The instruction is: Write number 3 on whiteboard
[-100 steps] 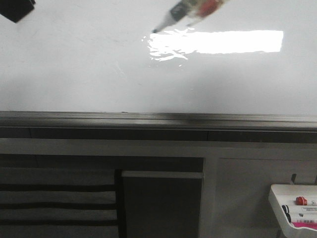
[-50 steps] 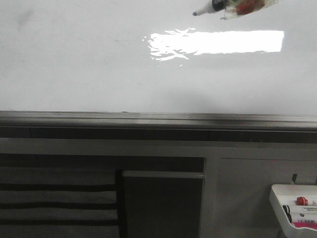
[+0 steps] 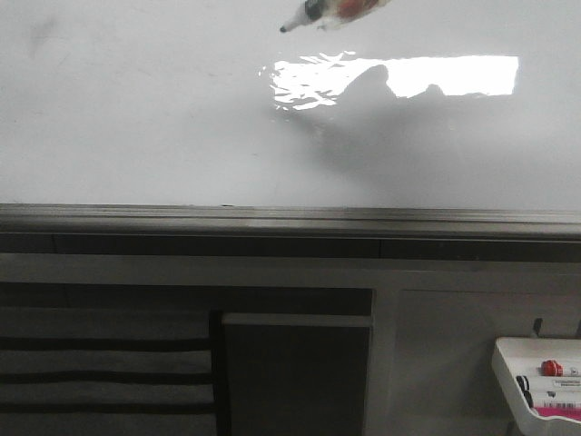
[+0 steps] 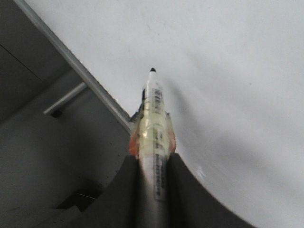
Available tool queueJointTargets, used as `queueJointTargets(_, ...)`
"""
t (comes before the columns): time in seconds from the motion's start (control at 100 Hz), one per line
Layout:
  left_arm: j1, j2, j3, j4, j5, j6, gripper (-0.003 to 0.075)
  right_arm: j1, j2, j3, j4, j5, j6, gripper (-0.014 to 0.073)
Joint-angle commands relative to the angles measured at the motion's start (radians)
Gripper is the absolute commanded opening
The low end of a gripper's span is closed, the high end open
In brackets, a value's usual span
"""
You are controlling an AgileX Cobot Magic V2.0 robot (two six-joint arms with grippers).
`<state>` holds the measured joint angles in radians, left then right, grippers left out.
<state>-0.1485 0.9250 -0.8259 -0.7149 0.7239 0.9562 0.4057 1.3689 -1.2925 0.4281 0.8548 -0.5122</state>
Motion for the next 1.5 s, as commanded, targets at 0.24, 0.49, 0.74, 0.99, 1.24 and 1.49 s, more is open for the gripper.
queueJointTargets(0.24,0.002,-0.01,-0.025,-0.039,-0.047,-0.011,-0.0015,0.064,0.074,-0.081,-0.144,-0.126,0.084,-0.0022)
queueJointTargets(0.49,0.002,-0.01,-0.025,-0.022,-0.047,-0.011,-0.0019,-0.007,0.07,-0.082,-0.24,-0.076,0.165,-0.0022)
queueJointTargets(0.74,0.002,-0.01,-0.025,-0.022,-0.047,-0.011,-0.0019,0.044,0.081,0.001,-0.216,-0.126,0.171,-0.0022)
queueJointTargets(0.99,0.002,-0.01,-0.025,-0.02,-0.058,-0.011,-0.0019,0.01,0.067,-0.006,-0.263,-0.074,0.213,-0.0022)
queueJointTargets(1.24,0.002,-0.01,-0.025,-0.017,-0.058,-0.01,-0.0019,0.073,0.007,0.141,-0.201,-0.161,0.213,-0.0022)
queueJointTargets(1.49,0.002,-0.01,-0.025,-0.044,-0.113,-0.009,-0.0019,0.153,0.087,0.051,-0.192,-0.252,0.213,-0.0022)
